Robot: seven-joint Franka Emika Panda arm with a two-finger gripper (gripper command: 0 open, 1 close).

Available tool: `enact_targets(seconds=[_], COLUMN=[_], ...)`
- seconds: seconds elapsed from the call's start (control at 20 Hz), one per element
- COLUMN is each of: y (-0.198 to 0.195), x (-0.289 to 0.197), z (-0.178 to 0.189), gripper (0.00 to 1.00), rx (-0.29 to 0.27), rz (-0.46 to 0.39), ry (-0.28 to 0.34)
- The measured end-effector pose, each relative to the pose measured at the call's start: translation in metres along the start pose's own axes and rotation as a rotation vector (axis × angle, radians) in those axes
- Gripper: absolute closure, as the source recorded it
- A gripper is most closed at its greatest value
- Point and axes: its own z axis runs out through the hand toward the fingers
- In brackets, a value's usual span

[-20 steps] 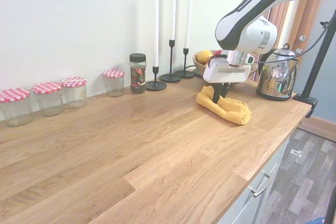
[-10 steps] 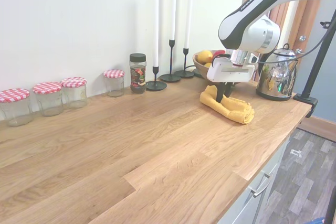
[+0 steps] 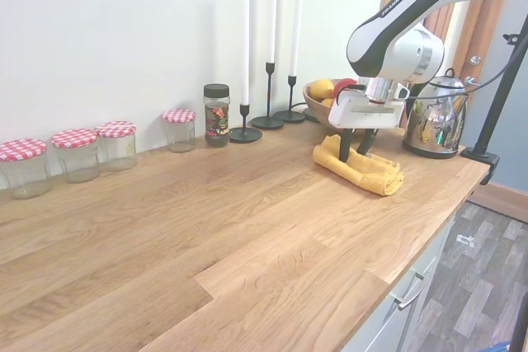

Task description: Wipe the counter

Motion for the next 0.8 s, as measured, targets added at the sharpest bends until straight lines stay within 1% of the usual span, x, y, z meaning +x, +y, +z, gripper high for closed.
enact_targets(seconds=[0.55,0.7,0.8], y=[0.016,0.022,0.027], x=[0.0,-0.003,-0.002], z=[-0.01,-0.017,-0.03], gripper=[0.0,0.0,0.0], rx=[0.0,0.011,0.026], rz=[0.018,0.024,0.027], ry=[0.001,0.003,0.011])
